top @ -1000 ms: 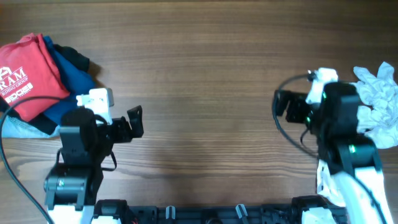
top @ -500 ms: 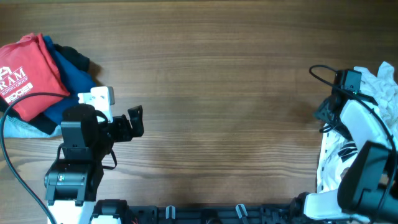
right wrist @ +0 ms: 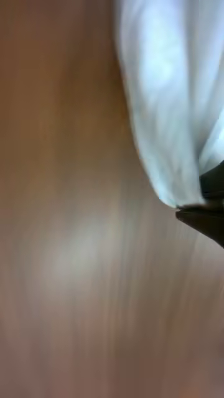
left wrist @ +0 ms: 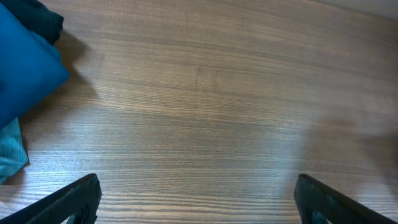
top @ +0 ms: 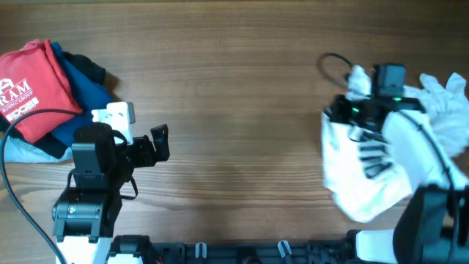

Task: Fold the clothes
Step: 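Grasp the crumpled white T-shirt with the right gripper and drag it leftward, then grasp the left edge of the white T-shirt with the left gripper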

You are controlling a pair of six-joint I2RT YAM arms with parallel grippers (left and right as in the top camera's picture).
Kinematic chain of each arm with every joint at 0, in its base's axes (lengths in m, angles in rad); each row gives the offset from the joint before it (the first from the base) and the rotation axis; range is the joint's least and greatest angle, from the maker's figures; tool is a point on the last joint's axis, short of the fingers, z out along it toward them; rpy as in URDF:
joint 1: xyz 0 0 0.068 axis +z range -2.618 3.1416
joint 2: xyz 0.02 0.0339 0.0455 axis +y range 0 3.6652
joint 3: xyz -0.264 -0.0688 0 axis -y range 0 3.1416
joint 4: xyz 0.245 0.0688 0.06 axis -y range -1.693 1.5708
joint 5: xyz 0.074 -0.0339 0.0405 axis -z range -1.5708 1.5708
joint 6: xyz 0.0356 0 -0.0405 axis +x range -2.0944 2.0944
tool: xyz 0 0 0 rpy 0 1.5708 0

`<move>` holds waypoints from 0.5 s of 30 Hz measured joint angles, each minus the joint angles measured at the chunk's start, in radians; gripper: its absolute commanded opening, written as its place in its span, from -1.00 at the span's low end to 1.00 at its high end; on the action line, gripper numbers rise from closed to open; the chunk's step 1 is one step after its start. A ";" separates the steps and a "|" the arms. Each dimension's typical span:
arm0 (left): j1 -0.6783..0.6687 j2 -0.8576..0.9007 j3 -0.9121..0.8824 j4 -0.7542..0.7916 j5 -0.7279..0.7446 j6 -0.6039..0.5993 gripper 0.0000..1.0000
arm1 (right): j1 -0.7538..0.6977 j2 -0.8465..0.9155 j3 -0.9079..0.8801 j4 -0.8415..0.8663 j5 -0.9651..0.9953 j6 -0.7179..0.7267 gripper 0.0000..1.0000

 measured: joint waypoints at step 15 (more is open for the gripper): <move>0.000 0.001 0.001 0.005 0.010 0.000 0.99 | 0.288 -0.107 0.019 0.312 0.212 0.220 0.99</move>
